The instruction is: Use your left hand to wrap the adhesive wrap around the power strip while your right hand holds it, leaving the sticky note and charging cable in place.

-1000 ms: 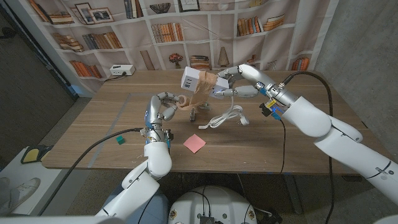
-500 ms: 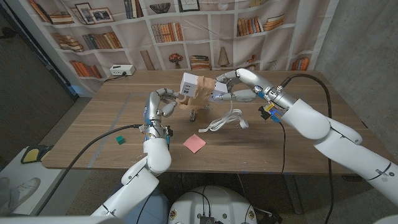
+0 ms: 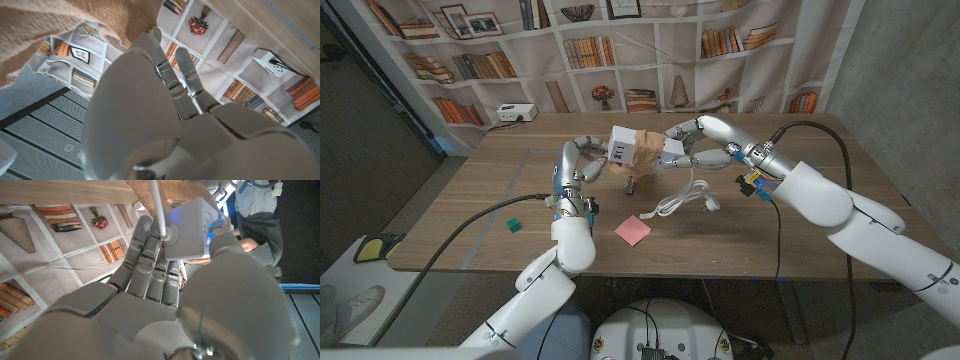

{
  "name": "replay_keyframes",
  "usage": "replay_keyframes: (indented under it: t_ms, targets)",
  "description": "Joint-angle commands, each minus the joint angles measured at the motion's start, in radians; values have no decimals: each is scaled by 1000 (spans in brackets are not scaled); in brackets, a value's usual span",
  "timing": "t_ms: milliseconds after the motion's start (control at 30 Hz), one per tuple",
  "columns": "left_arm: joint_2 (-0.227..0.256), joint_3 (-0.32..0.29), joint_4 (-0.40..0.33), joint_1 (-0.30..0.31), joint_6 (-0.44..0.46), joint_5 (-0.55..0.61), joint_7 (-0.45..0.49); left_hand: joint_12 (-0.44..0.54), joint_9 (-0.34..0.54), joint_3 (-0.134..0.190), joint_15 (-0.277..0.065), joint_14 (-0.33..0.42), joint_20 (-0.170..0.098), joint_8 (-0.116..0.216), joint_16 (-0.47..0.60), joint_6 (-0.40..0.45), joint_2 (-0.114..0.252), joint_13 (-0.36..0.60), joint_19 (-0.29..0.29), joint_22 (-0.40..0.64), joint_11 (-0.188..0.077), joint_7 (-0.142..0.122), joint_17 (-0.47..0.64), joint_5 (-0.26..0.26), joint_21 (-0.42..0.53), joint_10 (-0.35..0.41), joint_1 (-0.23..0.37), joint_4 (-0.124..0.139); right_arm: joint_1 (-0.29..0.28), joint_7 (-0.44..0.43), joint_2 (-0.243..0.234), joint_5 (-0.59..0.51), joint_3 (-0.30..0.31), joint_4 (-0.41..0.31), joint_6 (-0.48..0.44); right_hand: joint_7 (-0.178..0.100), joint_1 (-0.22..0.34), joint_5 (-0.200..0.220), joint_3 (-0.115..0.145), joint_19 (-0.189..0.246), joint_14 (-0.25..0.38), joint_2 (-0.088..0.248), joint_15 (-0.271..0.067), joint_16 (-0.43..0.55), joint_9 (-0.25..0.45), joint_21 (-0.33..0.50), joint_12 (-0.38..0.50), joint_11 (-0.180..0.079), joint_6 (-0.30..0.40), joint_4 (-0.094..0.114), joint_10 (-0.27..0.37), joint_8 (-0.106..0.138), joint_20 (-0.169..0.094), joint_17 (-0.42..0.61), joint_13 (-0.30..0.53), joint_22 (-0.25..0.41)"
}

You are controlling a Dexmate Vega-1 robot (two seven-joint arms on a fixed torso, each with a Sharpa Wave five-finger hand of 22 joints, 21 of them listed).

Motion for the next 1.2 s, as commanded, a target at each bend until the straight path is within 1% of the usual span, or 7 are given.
replay_keyframes:
  t_ms: [33, 333, 700, 900, 933, 1000, 1200]
  targets:
    - [9, 5, -5, -29, 3, 18, -15, 0, 4, -2, 2, 2, -4, -1, 7, 3, -5, 5, -2, 3, 4, 1, 4, 6, 3, 6, 4, -3, 10, 31, -14, -7, -13, -3, 11, -97, 125, 4, 62, -4, 88, 134, -123, -3, 1, -5, 6, -133, 92, 8, 127, 7, -88, 1, 111, 2]
    - [12, 3, -6, -44, -8, 28, -18, -1, 3, -2, 3, 1, -4, -3, 8, 3, -6, 4, -1, 2, 1, 0, 3, 6, 2, 7, 5, -4, 24, 40, -16, -60, -45, -4, 6, -98, 123, 3, 61, -6, 86, 135, -123, -3, 1, -6, 4, -132, 91, 8, 127, 6, -88, 4, 111, 2]
    - [13, -9, -9, -56, -23, 31, -21, -2, 3, -3, 4, 1, -5, -3, 9, 5, -7, 4, -1, 3, 1, 1, 2, 7, 2, 6, 5, -4, 39, 42, -13, -101, -65, 1, -7, -99, 123, 2, 59, -9, 87, 136, -124, -4, 1, -8, 4, -134, 91, 8, 127, 6, -87, 1, 115, 2]
    - [11, -13, -6, -59, -32, 30, -21, -1, 3, -3, 4, 1, -5, -3, 10, 5, -8, 5, 0, 2, 3, 2, 2, 8, 2, 8, 5, -4, 47, 34, -13, -172, -84, -6, -29, -101, 121, 1, 58, -14, 85, 134, -122, -3, 0, -10, 2, -133, 90, 8, 126, 6, -88, 3, 115, 2]
    - [11, -14, -5, -59, -33, 30, -21, -2, 4, -3, 4, 0, -5, -3, 10, 4, -8, 4, 0, 2, 7, -1, 2, 8, 2, 7, 6, -4, 50, 35, -11, -174, -87, -5, -30, -103, 121, 0, 58, -16, 83, 134, -122, -3, 0, -10, 0, -135, 89, 8, 120, 6, -90, 4, 116, 2]
    - [10, -15, -3, -59, -38, 29, -20, -2, 3, -3, 4, 0, -5, -3, 10, 5, -8, 4, -1, 2, 2, 1, 2, 8, 1, 8, 5, -4, 54, 36, -8, -178, -93, -1, -33, -105, 122, -1, 59, -18, 81, 137, -124, -4, 0, -11, -1, -136, 88, 8, 114, 6, -91, 5, 120, 2]
    - [2, -15, 0, -59, -53, 31, -9, -1, 4, -3, 4, 0, -6, -4, 11, 4, -6, 6, -1, 2, 5, 2, 1, 9, 1, 8, 6, -3, 67, 38, 3, -183, -110, 12, -50, -107, 124, -4, 58, -18, 79, 138, -125, -5, 0, -11, -2, -137, 88, 8, 115, 6, -92, 3, 121, 2]
